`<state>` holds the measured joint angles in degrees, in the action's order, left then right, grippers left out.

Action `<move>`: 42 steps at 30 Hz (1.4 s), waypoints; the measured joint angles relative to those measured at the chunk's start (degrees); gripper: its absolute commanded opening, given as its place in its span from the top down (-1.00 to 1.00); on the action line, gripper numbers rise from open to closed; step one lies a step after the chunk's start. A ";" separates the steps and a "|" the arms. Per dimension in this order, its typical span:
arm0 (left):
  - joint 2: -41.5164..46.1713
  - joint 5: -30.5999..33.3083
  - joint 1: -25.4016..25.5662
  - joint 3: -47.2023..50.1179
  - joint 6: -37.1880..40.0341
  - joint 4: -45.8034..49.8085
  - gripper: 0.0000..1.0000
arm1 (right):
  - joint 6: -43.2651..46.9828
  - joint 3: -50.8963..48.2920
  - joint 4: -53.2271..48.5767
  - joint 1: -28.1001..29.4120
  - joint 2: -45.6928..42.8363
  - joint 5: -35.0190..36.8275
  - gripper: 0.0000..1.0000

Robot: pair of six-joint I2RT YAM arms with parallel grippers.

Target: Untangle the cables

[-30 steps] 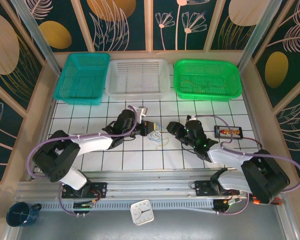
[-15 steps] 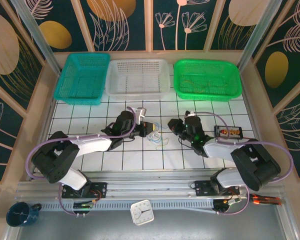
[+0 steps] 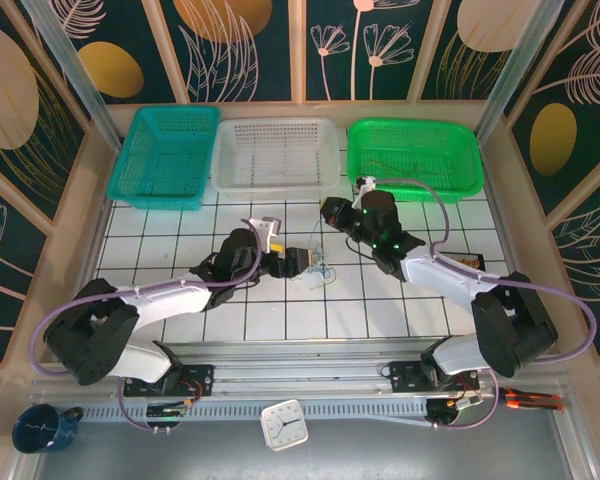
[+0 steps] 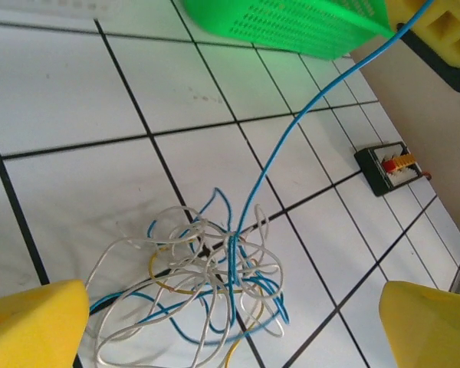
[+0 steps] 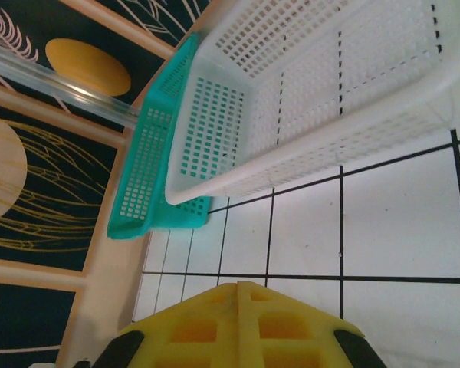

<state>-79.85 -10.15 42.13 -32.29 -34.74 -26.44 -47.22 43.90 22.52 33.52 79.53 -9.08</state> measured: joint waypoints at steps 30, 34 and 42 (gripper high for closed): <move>-9.84 -1.14 0.00 -1.09 6.29 -8.28 0.20 | 5.31 16.52 -11.43 9.03 -0.90 -0.15 1.00; -11.65 -1.14 -0.02 0.33 6.23 -10.05 0.23 | 3.72 19.30 -11.04 7.98 -1.81 -1.44 1.00; -13.70 -1.16 -0.02 2.36 6.21 -12.48 0.23 | 1.88 23.91 -10.43 6.82 -3.10 -3.15 1.00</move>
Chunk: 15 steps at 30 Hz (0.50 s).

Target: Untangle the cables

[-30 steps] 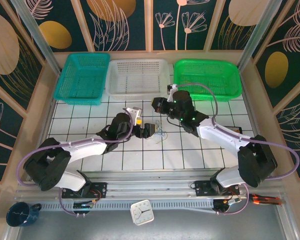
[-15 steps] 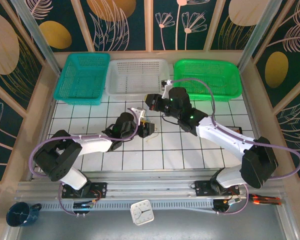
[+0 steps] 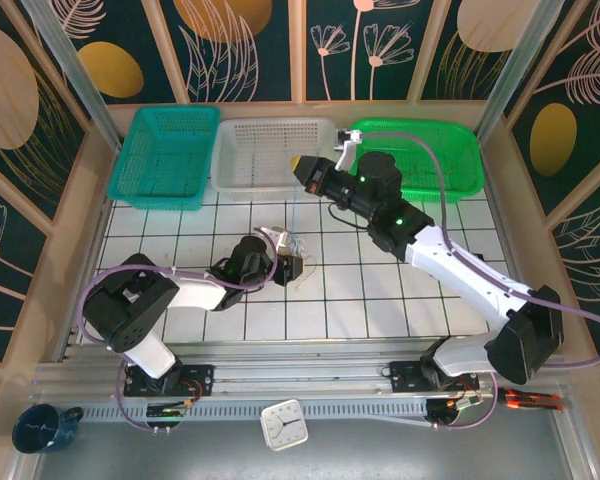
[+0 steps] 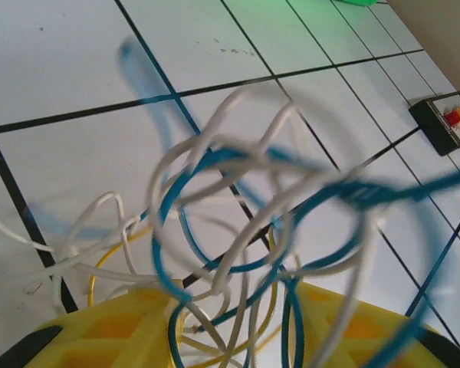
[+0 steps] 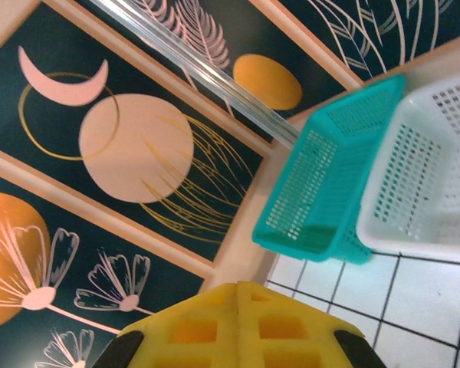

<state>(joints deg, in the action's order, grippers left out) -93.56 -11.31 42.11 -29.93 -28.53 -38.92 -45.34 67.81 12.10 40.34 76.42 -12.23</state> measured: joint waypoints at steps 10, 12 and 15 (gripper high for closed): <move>-1.01 -0.04 0.00 2.01 -0.24 -1.33 0.24 | -1.92 5.57 1.62 -5.90 -2.03 -2.93 1.00; -1.01 -0.02 0.00 2.34 -0.42 -1.55 0.24 | -1.95 6.62 1.70 -6.12 -2.23 -3.39 1.00; -0.90 -0.02 0.00 2.80 -0.66 -1.57 0.19 | -1.92 7.02 1.81 -6.12 -2.67 -4.02 1.00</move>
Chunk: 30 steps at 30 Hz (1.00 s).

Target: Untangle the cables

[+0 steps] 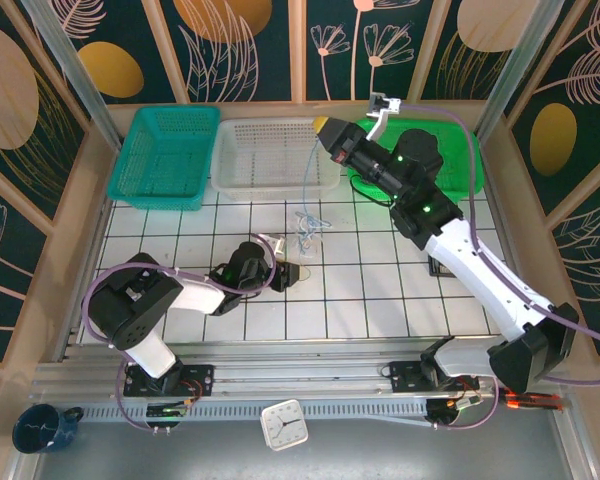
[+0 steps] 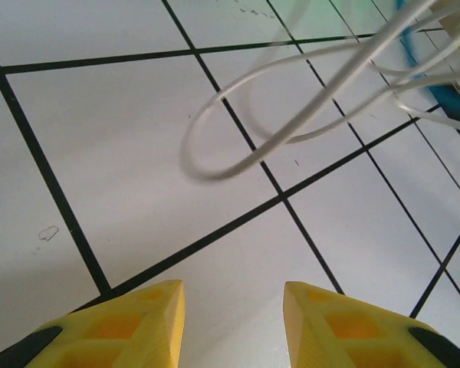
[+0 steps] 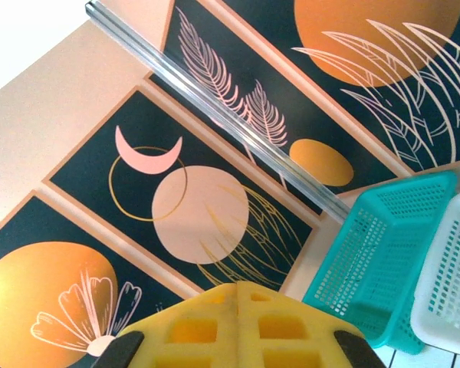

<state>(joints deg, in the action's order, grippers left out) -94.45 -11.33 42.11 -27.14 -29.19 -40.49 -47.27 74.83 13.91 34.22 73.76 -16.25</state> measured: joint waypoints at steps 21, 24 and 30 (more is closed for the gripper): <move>11.65 0.02 0.00 0.87 3.58 4.00 -0.50 | -0.04 -13.11 1.75 0.07 -1.49 -4.09 1.00; 9.66 0.02 0.00 -0.74 5.22 5.22 -0.50 | -0.04 -13.11 2.03 0.20 -1.49 -5.35 1.00; 6.08 -0.07 0.02 -4.50 8.11 6.93 -0.51 | -0.02 -13.11 2.58 1.31 -1.46 -7.82 1.00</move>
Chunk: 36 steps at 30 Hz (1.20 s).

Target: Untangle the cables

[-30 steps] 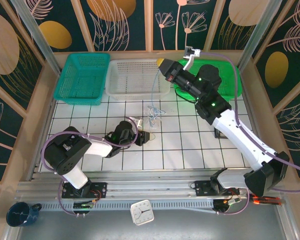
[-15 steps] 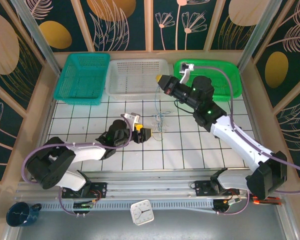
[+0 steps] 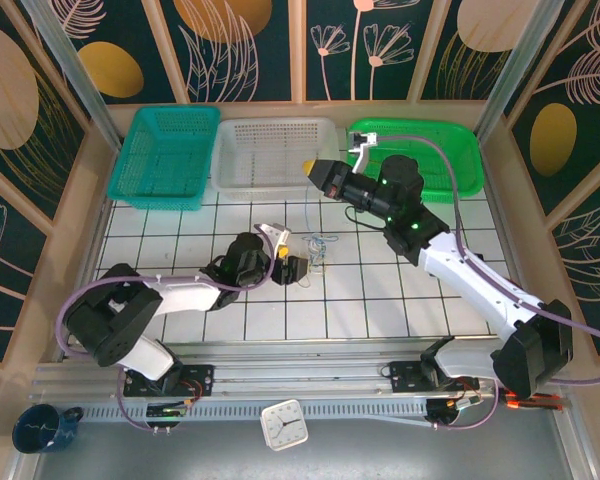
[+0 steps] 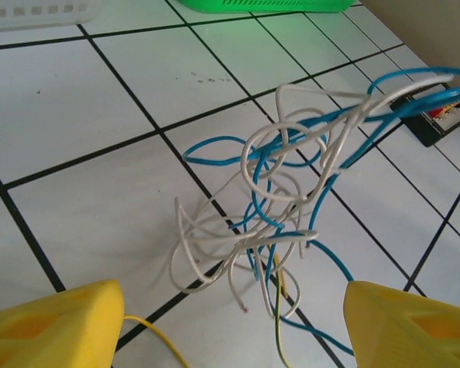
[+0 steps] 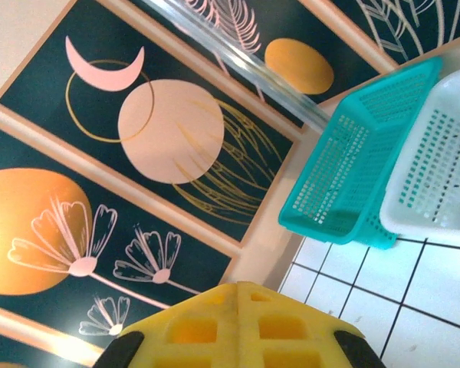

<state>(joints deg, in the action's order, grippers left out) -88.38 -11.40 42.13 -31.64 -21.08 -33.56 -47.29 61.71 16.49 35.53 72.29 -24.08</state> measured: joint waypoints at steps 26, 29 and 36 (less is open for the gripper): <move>-4.48 -3.17 -0.02 -4.57 4.28 1.64 0.64 | 1.62 2.60 -1.46 3.98 1.90 -2.71 1.00; -4.46 -3.15 -0.02 -3.80 3.98 1.60 0.88 | 2.08 2.67 -1.97 3.21 1.90 -2.49 1.00; -4.46 -2.93 0.00 -0.87 2.56 -0.24 1.00 | 2.25 3.08 -4.11 -3.10 1.77 -2.34 1.00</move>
<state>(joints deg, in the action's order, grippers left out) -92.84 -14.33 42.13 -32.51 -18.52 -33.80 -45.04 64.79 12.38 32.42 74.06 -26.41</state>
